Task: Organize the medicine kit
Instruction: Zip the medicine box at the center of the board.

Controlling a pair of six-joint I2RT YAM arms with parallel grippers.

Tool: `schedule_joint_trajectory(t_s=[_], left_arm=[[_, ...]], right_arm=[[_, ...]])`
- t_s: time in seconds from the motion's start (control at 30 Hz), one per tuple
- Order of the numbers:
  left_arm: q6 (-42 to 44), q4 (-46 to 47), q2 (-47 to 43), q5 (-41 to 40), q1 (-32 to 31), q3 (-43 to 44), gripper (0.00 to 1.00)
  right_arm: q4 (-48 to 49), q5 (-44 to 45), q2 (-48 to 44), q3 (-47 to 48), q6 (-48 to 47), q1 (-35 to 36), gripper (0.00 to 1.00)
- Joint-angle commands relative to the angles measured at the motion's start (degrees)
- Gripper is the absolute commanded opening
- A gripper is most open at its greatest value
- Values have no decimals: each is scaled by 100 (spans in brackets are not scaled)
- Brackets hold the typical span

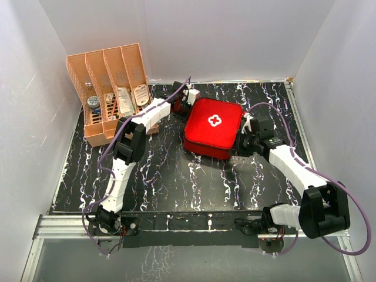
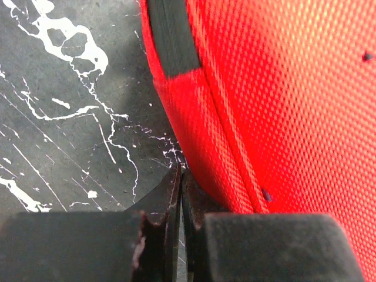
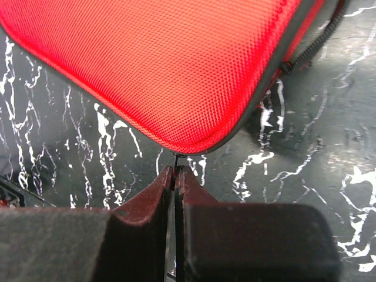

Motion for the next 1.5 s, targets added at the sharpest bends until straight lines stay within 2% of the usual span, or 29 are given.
schedule_joint_trajectory(t_s=[0.0, 0.33, 0.5, 0.67, 0.73, 0.9, 1.07, 1.17, 1.47], left_arm=[[250, -51, 16, 700, -196, 251, 0], [467, -144, 194, 1522, -337, 603, 0], [372, -29, 105, 1111, -306, 497, 1], [110, 28, -185, 846, 155, 568, 49], [-59, -58, -416, 669, 321, 614, 53], [-1313, -187, -1340, 465, 757, 148, 56], [-3444, -304, -2737, 1178, 907, -1449, 56], [-4403, -157, -3348, 1533, 911, -2427, 56], [-5516, 17, -3471, 1321, 816, -2970, 59]], right_arm=[[762, -189, -30, 8, 370, 395, 0], [1078, -70, 282, 69, 661, 1053, 0], [1150, 16, 342, 69, 705, 1114, 0], [1188, 71, 352, 60, 723, 1121, 0], [1205, 97, 356, 61, 731, 1121, 0], [1198, 183, 392, 94, 740, 1120, 0], [1123, 278, 462, 197, 693, 1120, 0], [1122, 321, 510, 251, 679, 1121, 0], [1235, 371, 747, 477, 729, 1121, 0]])
